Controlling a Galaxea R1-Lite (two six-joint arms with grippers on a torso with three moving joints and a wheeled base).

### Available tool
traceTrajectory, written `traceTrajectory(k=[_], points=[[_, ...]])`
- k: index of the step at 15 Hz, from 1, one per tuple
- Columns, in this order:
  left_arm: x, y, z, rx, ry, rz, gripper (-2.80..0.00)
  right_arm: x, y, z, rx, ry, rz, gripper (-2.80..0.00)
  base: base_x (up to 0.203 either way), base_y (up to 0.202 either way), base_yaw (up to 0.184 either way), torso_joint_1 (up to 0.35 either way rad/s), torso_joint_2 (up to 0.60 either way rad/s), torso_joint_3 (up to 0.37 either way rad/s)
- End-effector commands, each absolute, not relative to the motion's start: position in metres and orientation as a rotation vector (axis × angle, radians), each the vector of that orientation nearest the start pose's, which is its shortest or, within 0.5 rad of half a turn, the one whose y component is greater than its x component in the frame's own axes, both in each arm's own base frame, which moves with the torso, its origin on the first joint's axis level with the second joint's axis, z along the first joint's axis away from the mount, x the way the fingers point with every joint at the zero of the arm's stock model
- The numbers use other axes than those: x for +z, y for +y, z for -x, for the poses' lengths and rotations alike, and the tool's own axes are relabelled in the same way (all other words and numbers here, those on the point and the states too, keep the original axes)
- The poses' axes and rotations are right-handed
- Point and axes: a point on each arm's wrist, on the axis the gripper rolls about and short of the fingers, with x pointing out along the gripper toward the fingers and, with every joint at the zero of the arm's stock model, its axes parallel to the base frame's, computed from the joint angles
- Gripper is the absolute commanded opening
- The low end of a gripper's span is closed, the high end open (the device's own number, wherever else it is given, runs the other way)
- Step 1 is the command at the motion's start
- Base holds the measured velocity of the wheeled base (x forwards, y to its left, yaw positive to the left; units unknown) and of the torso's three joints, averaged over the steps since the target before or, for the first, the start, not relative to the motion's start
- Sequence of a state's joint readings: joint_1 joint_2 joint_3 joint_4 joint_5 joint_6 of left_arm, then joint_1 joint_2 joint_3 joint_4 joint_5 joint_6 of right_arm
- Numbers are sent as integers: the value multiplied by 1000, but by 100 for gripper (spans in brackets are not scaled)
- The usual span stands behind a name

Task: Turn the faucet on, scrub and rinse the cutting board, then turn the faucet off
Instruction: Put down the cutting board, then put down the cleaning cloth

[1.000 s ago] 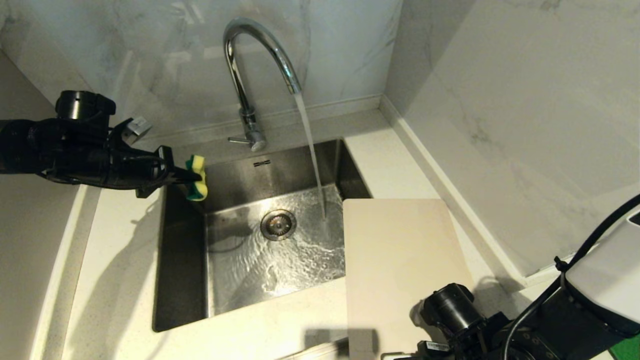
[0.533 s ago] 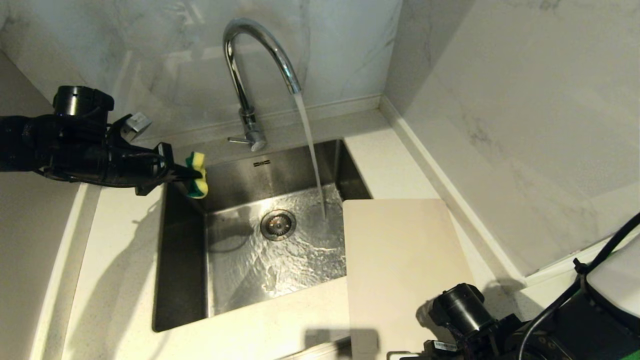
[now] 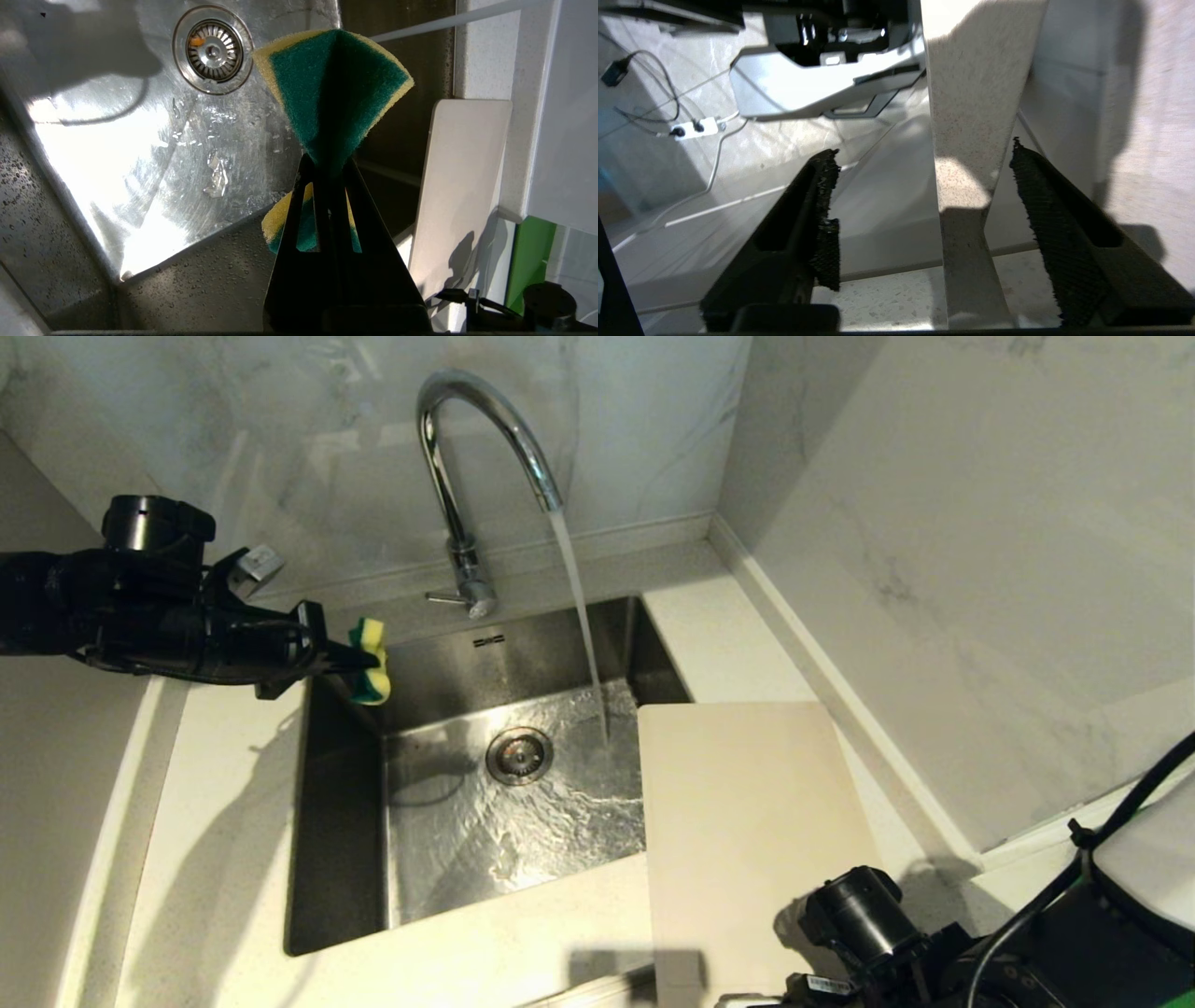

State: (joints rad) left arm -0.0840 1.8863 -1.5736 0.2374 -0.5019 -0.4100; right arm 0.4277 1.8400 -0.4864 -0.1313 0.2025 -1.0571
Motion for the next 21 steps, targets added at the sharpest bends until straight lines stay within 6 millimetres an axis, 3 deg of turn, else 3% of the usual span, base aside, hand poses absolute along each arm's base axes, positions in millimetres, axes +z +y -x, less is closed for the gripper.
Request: traceTrajectory(k=[1, 7, 11, 14, 18, 21], points=[[253, -42, -362, -454, 660, 510, -280, 54, 97, -199, 1151, 750, 1027, 0, 0, 0, 0, 0, 0, 0], [269, -39, -346, -437, 632, 505, -280, 95, 89, -179, 1105, 551, 1001, 0, 0, 0, 0, 0, 0, 0], [274, -36, -336, -404, 640, 503, -280, 127, 89, -177, 1031, 449, 871, 0, 0, 0, 0, 0, 0, 0], [280, -35, -329, -388, 634, 499, -280, 147, 88, -183, 954, 424, 758, 0, 0, 0, 0, 0, 0, 0], [279, -34, -329, -342, 627, 488, -280, 161, 64, -201, 788, 400, 699, 0, 0, 0, 0, 0, 0, 0], [281, -36, -329, -314, 615, 474, -280, 174, 63, -219, 661, 283, 508, 0, 0, 0, 0, 0, 0, 0]])
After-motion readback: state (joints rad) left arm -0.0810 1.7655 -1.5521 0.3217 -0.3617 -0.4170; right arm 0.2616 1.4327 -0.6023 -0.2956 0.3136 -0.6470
